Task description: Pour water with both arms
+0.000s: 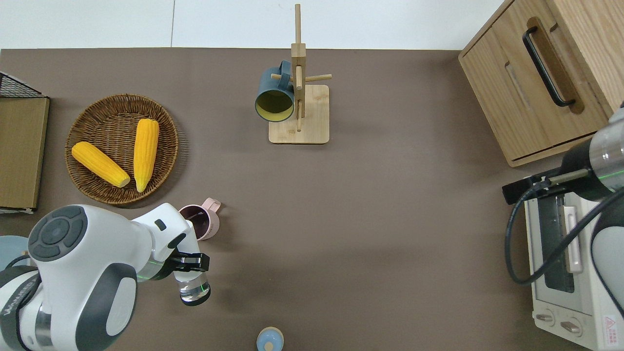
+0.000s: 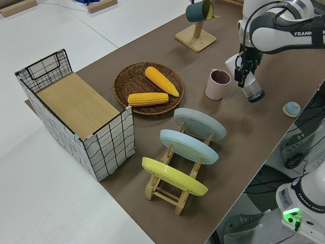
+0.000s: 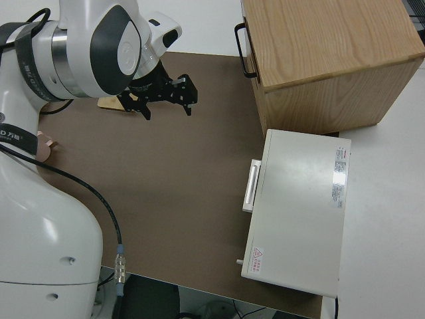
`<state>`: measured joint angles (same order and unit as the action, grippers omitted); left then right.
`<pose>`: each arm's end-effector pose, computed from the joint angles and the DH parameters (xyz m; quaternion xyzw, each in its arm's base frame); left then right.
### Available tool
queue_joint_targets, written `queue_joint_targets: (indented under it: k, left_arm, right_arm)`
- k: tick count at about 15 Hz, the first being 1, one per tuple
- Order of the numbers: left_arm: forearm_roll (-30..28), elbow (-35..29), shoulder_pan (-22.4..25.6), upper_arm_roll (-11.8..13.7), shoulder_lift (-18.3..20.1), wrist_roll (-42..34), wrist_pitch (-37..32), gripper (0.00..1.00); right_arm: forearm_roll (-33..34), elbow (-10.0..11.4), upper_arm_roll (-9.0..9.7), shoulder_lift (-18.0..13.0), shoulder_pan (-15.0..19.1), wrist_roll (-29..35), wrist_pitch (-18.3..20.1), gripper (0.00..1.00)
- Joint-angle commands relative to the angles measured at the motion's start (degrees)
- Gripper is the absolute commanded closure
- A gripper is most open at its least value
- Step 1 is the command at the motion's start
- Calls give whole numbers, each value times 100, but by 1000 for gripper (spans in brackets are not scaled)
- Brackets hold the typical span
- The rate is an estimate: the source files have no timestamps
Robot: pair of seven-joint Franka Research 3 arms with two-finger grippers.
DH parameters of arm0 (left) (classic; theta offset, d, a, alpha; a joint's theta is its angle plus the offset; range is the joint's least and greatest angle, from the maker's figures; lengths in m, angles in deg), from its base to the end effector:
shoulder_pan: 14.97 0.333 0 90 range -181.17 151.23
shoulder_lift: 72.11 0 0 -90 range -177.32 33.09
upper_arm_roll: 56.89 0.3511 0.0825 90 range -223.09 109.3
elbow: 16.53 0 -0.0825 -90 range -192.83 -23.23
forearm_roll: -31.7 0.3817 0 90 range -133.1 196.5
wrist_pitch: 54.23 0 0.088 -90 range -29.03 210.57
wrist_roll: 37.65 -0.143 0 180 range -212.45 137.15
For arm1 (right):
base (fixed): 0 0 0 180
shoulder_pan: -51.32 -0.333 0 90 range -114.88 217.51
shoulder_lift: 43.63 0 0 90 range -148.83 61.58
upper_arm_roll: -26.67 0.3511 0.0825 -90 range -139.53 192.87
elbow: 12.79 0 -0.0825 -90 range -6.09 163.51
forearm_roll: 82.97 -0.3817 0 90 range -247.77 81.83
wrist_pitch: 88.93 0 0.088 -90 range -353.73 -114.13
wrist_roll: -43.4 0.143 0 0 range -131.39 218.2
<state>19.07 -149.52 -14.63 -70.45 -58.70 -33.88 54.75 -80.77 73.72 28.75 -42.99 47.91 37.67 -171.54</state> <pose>0.4164 -0.1238 0.4184 0.9924 -0.0307 -0.1033 0.0589 0.5380 0.0457 0.6351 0.9944 0.0960 -0.0396 0.0188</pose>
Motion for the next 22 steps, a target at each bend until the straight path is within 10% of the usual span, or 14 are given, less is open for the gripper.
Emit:
queue_joint_targets:
  k: [1,22]
  left_arm:
    - [138,379,19,28,-137,141,-368,1000]
    - [402,616,1,160,-365,554,-781,1000]
  right_arm:
    - [-88,-12,56,-29,24,-68,-1,15]
    - [-88,-12,65,-29,32,-68,-9,15]
